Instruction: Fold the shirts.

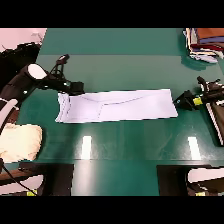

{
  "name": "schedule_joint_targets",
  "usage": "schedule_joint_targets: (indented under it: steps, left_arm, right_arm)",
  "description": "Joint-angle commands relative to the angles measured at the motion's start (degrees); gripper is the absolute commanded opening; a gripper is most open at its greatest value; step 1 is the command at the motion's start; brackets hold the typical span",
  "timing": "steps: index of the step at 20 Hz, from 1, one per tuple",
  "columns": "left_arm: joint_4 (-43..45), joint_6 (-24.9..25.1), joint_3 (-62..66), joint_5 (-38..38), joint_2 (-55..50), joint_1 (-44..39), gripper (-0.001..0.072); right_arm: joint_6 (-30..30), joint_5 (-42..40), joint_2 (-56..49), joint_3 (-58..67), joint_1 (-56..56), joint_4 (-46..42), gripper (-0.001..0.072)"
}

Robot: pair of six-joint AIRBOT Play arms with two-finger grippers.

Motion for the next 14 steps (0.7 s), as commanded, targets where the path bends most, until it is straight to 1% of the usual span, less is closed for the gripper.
schedule_joint_targets:
  steps: [1, 2, 3, 4, 5, 6, 8, 12, 14]
  left_arm:
    - [-1.77, -0.85, 0.17, 5.97, -2.47, -5.90, 0.0024]
    - [-2.67, -0.83, 0.20, 7.19, -3.72, -7.48, 0.0024]
    - [-3.93, -0.83, 0.20, 8.22, -5.14, -9.03, 0.0024]
    - [-4.92, -0.83, 0.20, 8.96, -6.49, -10.21, 0.0024]
    - [-5.90, -0.81, 0.20, 9.49, -7.82, -11.26, 0.0024]
    - [-6.60, -0.79, 0.20, 9.88, -8.94, -12.09, 0.0024]
    - [-7.21, -0.79, 0.79, 9.75, -10.93, -13.60, 0.0024]
    - [-7.15, -0.76, 6.27, 9.09, -15.54, -16.33, 0.0024]
    - [-7.04, -0.79, 9.94, 8.22, -18.27, -17.59, 0.0023]
  right_arm:
    - [-2.84, -2.19, -0.13, -2.67, 2.89, 3.98, 0.0453]
    - [-2.82, -2.51, -0.20, -2.67, 3.91, 3.96, 0.0451]
    - [-2.82, -3.17, -0.20, -2.67, 4.90, 4.02, 0.0423]
    - [-2.82, -3.65, -0.20, -2.67, 5.68, 4.04, 0.0295]
    - [-2.84, -3.96, -0.17, -2.64, 6.43, 4.04, 0.0120]
    - [-2.89, -3.96, 0.09, -2.67, 6.93, 4.07, 0.0025]
    - [-3.48, -3.91, 2.27, -2.67, 7.50, 5.64, 0.0020]
    - [-3.91, -3.15, 10.95, -1.53, 8.04, 15.52, 0.0020]
    - [-3.21, -0.81, 14.16, 2.82, 10.27, 15.93, 0.0019]
